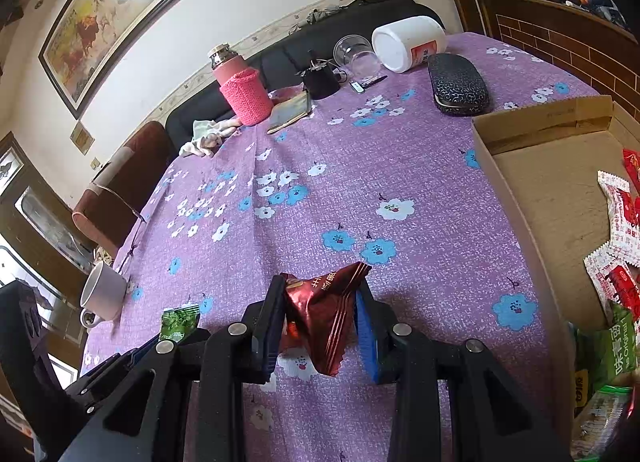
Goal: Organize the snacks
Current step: 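Lift and carry the green bag with left gripper while right gripper carries candy toward tray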
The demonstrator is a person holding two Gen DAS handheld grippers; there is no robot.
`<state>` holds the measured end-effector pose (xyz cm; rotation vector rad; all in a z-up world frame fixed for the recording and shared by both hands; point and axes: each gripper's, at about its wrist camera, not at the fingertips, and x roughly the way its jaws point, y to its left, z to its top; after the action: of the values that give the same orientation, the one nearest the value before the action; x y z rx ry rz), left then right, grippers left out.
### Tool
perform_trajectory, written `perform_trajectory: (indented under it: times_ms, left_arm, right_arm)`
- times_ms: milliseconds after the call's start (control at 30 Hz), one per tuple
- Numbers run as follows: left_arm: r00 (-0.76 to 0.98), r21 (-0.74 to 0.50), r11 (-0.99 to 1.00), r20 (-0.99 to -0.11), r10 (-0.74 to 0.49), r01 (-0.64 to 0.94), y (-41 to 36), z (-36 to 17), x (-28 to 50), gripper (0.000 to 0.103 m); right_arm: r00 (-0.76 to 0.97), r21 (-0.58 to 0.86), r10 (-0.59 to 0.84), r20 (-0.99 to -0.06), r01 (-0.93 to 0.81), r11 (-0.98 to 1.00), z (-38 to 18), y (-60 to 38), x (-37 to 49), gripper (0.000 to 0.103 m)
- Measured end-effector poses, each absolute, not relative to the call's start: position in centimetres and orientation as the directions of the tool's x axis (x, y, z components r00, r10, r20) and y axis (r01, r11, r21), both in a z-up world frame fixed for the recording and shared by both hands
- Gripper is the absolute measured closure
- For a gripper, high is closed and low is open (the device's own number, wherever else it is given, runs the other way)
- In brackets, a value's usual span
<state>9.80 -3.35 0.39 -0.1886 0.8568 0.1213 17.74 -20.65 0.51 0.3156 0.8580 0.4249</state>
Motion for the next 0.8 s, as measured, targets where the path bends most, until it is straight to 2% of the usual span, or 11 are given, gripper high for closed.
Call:
perform_trajectory:
  times_ms: [800]
  left_arm:
    - [0.684, -0.105, 0.987, -0.73, 0.007, -0.123, -4.6, 1.3, 9.4, 0.065]
  right_arm:
    - [0.647, 0.431, 0.425, -0.633, -0.162, 0.888, 1.6, -22.5, 17.2, 0.068]
